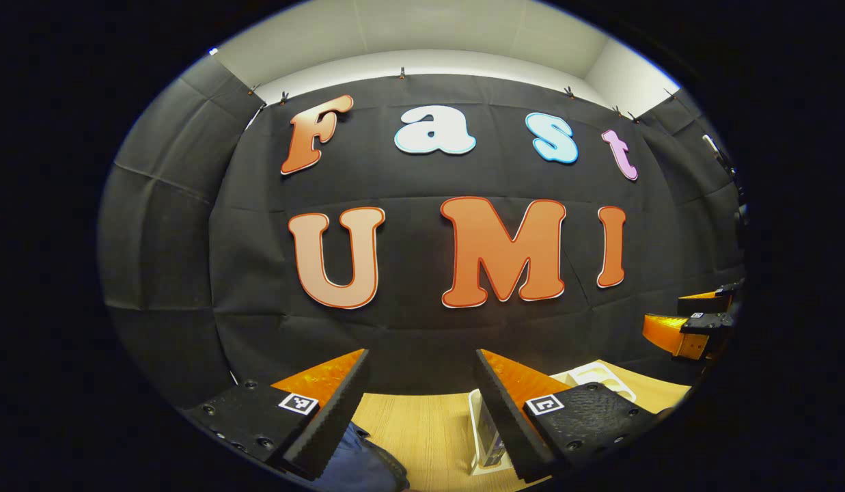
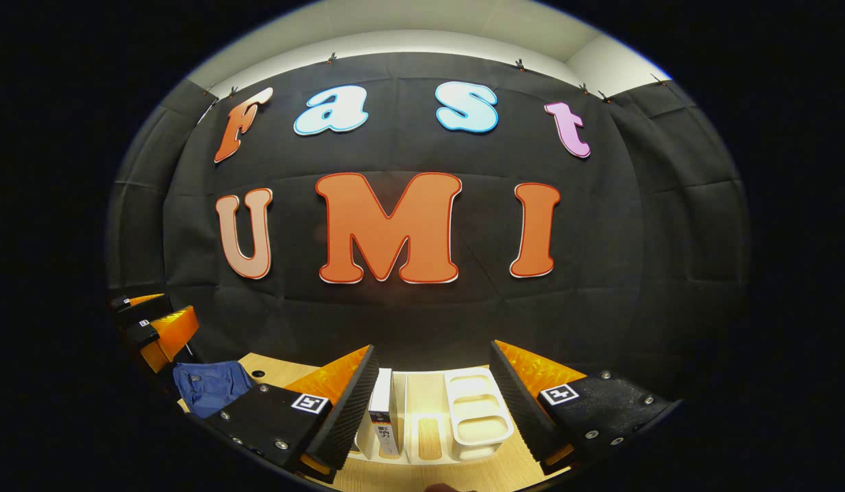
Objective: Open the schoolbag, grab two books from the bookshelf and put them into the schoolbag.
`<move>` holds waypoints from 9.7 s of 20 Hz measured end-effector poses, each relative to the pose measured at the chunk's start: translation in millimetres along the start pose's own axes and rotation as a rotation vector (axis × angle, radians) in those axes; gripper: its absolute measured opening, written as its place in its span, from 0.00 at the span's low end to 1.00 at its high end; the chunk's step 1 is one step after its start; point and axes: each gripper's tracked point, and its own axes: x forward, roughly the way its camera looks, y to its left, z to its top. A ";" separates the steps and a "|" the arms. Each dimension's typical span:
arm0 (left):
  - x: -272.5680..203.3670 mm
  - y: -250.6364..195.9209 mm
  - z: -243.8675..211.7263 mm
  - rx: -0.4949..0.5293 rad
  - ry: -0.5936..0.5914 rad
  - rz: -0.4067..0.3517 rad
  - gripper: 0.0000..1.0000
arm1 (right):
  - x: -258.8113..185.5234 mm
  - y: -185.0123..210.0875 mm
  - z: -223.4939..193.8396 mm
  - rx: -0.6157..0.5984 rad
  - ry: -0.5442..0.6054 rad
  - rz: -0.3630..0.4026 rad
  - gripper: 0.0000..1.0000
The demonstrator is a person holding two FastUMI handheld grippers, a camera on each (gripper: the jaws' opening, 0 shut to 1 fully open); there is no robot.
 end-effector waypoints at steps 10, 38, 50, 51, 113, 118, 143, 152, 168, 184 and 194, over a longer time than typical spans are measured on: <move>-8.3 -3.8 -29.3 -0.016 0.120 -0.029 0.94 | 12.4 7.3 -19.8 -0.010 0.048 0.035 0.97; -121.1 108.1 -184.9 0.771 0.770 -0.090 0.98 | 35.5 -25.6 -77.0 -0.052 0.157 0.008 0.96; -134.7 128.8 -243.4 0.864 0.895 -0.063 0.97 | 38.0 -30.9 -77.9 -0.056 0.158 -0.016 0.96; -131.1 128.9 -242.4 0.875 0.877 -0.064 0.98 | 38.8 -31.9 -77.6 -0.053 0.156 -0.017 0.97; 24.1 222.6 -34.6 0.658 0.859 -0.279 0.05 | 103.7 180.2 -141.2 -0.074 0.740 0.359 0.97; 23.7 222.0 -41.8 0.614 0.839 -0.282 0.05 | 119.5 185.6 -170.6 -0.120 0.837 0.311 0.97; 22.4 226.7 -68.8 0.536 0.848 -0.291 0.05 | 132.8 167.0 -219.2 -0.174 1.388 0.238 0.36; 31.6 223.7 -51.2 0.621 0.880 -0.300 0.05 | 114.9 153.8 -133.0 -0.078 1.243 0.321 0.36; 35.3 218.1 -35.6 0.565 0.994 -0.305 0.04 | 51.7 131.0 -15.7 0.191 0.945 0.495 0.36; 29.3 210.6 -38.0 0.488 1.016 -0.320 0.03 | -12.5 243.1 -122.9 0.548 1.040 0.537 0.34; 14.1 202.3 -41.0 0.396 1.000 -0.342 0.03 | -22.4 329.0 -189.1 0.706 1.070 0.499 0.34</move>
